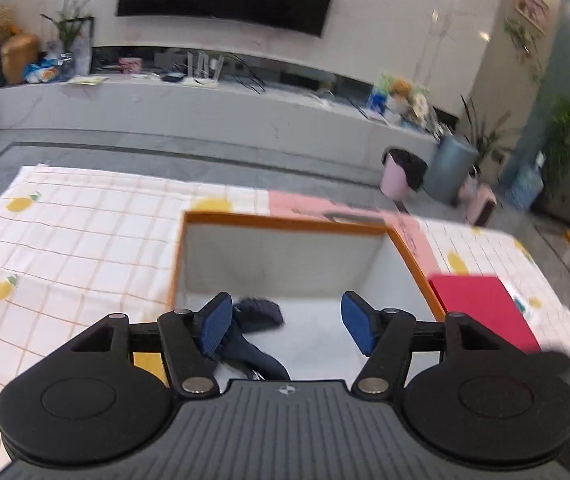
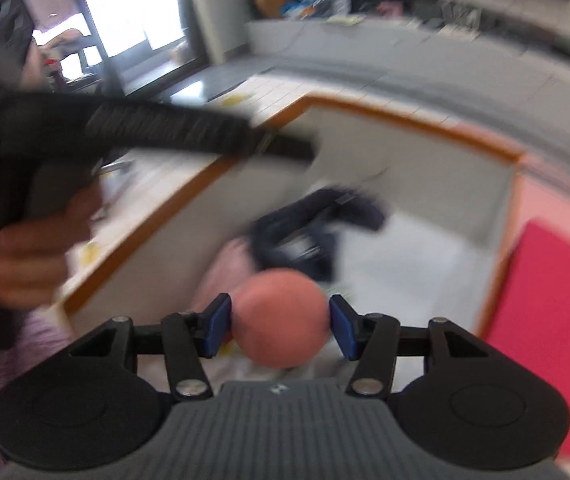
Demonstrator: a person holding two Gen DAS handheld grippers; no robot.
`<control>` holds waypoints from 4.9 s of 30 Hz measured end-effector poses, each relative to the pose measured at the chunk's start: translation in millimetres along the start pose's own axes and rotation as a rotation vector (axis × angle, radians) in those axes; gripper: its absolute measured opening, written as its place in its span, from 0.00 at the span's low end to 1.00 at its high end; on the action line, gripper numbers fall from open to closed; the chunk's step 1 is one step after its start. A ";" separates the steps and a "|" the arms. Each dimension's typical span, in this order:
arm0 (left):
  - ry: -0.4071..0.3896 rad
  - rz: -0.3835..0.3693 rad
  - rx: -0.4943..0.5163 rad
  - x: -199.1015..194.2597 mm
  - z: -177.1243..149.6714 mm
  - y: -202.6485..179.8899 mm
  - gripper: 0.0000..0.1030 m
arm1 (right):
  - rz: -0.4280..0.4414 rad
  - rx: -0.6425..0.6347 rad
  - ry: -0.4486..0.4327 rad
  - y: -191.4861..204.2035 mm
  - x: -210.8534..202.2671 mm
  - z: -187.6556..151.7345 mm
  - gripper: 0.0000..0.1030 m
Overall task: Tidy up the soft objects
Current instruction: 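Open left tool over the box while right tool releases the pink ball into it, then move both tools back toward the pile of soft items, then close right tool on the white tissue pack, then lift the white tissue pack with right tool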
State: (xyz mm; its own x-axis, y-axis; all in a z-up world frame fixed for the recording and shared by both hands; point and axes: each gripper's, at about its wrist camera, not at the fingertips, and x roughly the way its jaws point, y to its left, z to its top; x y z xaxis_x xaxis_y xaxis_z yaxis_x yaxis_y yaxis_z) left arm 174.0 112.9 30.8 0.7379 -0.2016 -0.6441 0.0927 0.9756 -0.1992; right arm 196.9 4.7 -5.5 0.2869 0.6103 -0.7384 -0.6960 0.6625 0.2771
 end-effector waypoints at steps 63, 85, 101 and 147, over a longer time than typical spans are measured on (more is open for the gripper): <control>-0.194 -0.067 -0.006 -70.1 35.8 -60.6 0.72 | -0.391 0.180 -0.310 -6.8 -175.9 -3.3 0.97; -0.060 -0.206 0.267 11.7 -25.9 -257.2 0.74 | -0.681 0.563 -0.292 -230.5 -242.5 -103.9 0.98; 0.042 -0.106 0.293 74.8 -110.5 -288.0 0.73 | -0.632 0.419 -0.029 -290.7 -127.0 -133.6 0.89; 0.153 -0.240 0.122 68.8 -116.4 -265.8 0.73 | -0.599 0.403 0.255 -276.2 -176.1 -210.1 0.76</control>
State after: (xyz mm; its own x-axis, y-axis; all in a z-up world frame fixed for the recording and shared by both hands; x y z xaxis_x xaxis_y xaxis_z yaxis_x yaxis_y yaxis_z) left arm 122.4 -170.4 -46.6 0.5768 -0.4294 -0.6949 0.3386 0.8998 -0.2750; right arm 200.3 -377.0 -81.2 0.3453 0.0103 -0.9384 -0.1617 0.9856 -0.0487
